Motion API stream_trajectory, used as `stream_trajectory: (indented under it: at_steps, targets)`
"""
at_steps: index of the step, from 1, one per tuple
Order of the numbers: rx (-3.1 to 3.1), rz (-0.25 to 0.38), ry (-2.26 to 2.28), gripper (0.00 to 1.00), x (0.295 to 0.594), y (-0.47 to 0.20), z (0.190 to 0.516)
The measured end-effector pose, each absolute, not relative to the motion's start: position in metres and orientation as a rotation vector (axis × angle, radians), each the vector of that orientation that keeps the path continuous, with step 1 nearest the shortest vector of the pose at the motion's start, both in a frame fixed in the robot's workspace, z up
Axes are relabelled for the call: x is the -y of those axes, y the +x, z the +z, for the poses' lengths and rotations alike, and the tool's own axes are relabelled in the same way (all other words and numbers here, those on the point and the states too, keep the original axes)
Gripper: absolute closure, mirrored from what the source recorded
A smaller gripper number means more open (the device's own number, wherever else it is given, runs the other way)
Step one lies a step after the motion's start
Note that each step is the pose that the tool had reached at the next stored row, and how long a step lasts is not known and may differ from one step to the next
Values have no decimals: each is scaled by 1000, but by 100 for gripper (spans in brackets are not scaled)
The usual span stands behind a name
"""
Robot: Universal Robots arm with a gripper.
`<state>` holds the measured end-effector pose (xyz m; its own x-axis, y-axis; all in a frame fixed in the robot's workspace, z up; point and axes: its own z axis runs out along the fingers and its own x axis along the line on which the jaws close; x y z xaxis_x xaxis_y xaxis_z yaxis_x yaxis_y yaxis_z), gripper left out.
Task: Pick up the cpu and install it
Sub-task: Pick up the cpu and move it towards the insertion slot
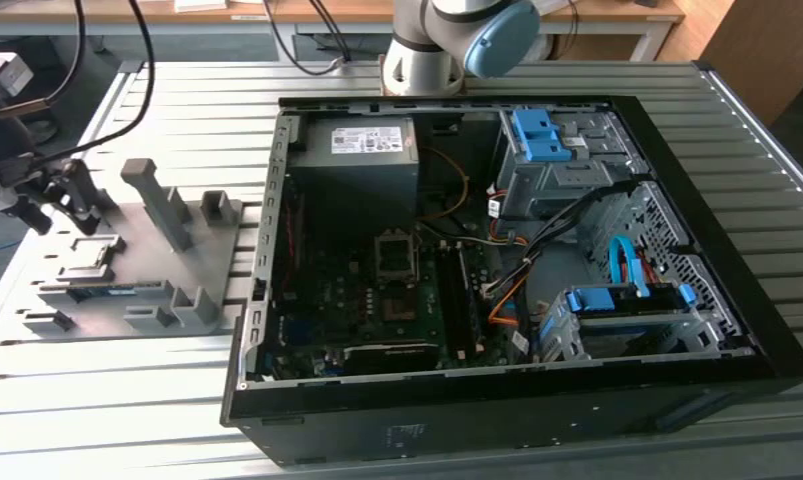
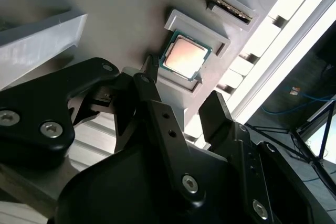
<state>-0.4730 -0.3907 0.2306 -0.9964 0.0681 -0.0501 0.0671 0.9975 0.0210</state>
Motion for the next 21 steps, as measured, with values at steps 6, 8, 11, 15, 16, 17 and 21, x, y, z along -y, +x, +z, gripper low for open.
stream_trajectory:
  at_steps: [6,8,11,15,16,17,21]
  targets:
    - [-3089,29,105,42,390,-473,220]
    - [-3089,29,105,42,390,-473,216]
    - [-3089,29,105,42,390,-473,211]
    - [-3090,29,90,42,391,-471,203]
    - [-3091,29,74,42,391,-471,202]
    - [-3092,28,53,42,390,-471,200]
    - [-3092,28,32,42,391,-470,199]
